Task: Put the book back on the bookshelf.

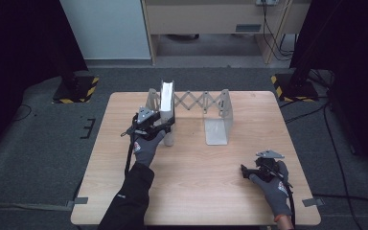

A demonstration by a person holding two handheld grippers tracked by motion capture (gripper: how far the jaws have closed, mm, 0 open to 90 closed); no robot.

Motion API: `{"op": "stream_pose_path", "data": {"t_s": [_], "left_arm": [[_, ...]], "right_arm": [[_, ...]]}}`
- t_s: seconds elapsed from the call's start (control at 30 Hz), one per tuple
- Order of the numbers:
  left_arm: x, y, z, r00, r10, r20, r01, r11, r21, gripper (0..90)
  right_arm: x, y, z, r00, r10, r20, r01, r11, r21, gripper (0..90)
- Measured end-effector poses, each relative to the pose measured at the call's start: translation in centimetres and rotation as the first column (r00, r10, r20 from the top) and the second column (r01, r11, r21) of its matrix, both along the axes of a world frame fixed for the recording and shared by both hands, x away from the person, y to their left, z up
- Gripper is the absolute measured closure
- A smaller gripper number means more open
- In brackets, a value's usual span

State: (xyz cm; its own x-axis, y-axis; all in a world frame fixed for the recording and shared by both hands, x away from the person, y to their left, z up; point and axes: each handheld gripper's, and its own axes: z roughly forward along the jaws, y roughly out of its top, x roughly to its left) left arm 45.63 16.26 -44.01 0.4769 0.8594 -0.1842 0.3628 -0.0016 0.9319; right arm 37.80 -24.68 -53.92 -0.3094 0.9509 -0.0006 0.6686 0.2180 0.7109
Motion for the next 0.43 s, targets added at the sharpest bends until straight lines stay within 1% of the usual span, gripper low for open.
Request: {"op": "stream_pose_path", "data": {"t_s": [0.07, 0.13, 0.17, 0.23, 0.27, 0.3, 0.33, 0.37, 0.4, 0.43], "left_arm": [[-0.1, 0.0, 0.0, 1.0000, 0.001, -0.003, -0.001, 1.0000, -0.004, 35.6], [-0.9, 0.5, 0.0, 1.0000, 0.000, 0.003, 0.000, 0.9999, -0.013, 34.5], [-0.9, 0.5, 0.0, 1.0000, 0.000, 0.003, 0.000, 0.9999, -0.013, 34.2], [-1.7, 0.8, 0.0, 1.0000, -0.006, 0.006, 0.006, 0.9999, -0.014, 34.1], [-2.5, 1.3, -0.1, 0.9999, -0.010, 0.004, 0.010, 0.9999, -0.004, 33.7], [-2.9, 1.4, -0.2, 0.9999, -0.010, 0.002, 0.010, 0.9999, 0.007, 33.5], [-2.9, 1.4, -0.2, 0.9999, -0.010, 0.002, 0.010, 0.9999, 0.007, 33.1], [-3.8, 1.8, -0.5, 0.9999, -0.013, -0.007, 0.013, 0.9994, 0.032, 33.0], [-4.2, 2.0, -0.8, 0.9997, -0.019, -0.014, 0.020, 0.9988, 0.045, 32.7], [-4.2, 2.0, -0.8, 0.9997, -0.019, -0.014, 0.020, 0.9988, 0.045, 32.5]], "right_arm": [[0.0, 0.0, 0.0, 1.0000, 0.000, 0.000, 0.000, 1.000, 0.000, 3.9], [0.0, 0.0, 0.0, 1.0000, -0.001, 0.001, 0.001, 1.000, 0.001, 3.9], [0.0, 0.0, 0.0, 1.0000, -0.001, 0.001, 0.001, 1.000, 0.001, 3.9], [0.0, 0.0, 0.0, 1.0000, 0.000, 0.000, 0.000, 1.000, 0.000, 3.9], [0.0, 0.0, 0.0, 1.0000, 0.000, 0.000, 0.000, 1.000, 0.000, 3.9], [0.0, 0.0, 0.0, 1.0000, 0.000, 0.000, 0.000, 1.000, 0.000, 3.9], [0.0, 0.0, 0.0, 1.0000, 0.000, 0.000, 0.000, 1.000, 0.000, 4.0], [0.0, 0.0, 0.0, 1.0000, -0.002, 0.001, 0.002, 1.000, 0.000, 4.3], [0.0, 0.0, 0.0, 1.0000, -0.002, 0.002, 0.002, 1.000, -0.001, 4.4], [0.0, 0.0, 0.0, 1.0000, -0.001, 0.003, 0.001, 1.000, -0.001, 4.6]]}}
